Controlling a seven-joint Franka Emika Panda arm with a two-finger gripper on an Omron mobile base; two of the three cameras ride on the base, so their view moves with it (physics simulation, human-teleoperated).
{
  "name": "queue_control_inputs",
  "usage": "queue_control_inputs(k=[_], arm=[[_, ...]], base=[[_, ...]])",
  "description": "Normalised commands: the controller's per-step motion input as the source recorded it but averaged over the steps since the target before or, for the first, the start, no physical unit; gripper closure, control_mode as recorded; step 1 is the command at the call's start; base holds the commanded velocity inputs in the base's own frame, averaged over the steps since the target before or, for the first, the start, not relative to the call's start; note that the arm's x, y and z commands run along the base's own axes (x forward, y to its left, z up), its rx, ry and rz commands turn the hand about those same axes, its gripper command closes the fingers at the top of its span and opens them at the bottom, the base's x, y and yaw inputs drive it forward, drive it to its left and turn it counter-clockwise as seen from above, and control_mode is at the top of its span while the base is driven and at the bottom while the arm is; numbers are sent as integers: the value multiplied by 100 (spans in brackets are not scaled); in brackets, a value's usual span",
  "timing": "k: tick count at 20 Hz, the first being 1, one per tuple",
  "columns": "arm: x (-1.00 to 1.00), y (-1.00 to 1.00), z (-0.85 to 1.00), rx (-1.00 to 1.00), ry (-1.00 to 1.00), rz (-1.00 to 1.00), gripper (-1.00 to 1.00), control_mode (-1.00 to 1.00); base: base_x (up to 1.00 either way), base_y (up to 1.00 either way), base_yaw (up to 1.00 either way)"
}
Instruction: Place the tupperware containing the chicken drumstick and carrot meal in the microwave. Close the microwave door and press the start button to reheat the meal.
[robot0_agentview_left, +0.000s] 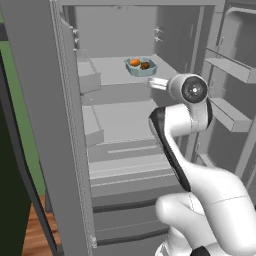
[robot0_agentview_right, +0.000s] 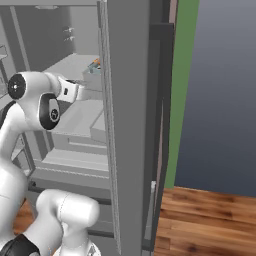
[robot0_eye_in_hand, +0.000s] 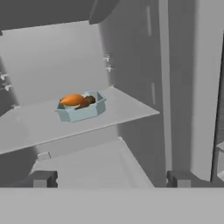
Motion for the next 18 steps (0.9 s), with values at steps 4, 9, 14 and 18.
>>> queue_control_inputs(k=[4,9,14,18], arm=[[0,2,50,6,0,-8,-100,-100],[0,0,32,11,3,-7,-100,-100],[9,-9,6,16,1,-5,-100,-100],[18,-6,-1,7,0,-2,-100,-100]], base=[[0,0,0],[0,0,0],[0,0,0],[0,0,0]])
